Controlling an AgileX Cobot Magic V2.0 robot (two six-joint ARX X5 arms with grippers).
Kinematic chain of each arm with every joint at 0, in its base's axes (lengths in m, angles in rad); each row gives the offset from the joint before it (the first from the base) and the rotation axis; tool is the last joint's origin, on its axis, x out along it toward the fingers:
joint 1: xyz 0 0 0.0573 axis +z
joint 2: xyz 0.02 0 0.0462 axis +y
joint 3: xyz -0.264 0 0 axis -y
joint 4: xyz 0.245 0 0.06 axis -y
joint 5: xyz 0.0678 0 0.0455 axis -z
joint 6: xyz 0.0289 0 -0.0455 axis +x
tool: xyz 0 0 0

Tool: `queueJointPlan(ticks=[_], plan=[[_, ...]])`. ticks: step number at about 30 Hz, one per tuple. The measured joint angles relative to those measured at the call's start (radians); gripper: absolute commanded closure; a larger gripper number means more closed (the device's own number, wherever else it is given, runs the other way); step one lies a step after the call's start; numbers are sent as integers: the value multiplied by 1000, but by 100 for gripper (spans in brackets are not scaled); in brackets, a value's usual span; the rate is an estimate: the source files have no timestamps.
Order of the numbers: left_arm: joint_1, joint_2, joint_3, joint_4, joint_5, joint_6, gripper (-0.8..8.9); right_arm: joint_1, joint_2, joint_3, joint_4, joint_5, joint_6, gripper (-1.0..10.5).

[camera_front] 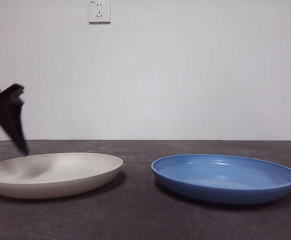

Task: Pick up the white plate, put it on the blue plate, put it on desk

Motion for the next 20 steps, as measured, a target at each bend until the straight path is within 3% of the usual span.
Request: queueJointPlan(ticks=[10,20], plan=[[0,26,0,-9,-43,3,790,0,0,0,0,0,0,380],[1,26,23,-39,-45,9,799,0,0,0,-7,1,0,380]])
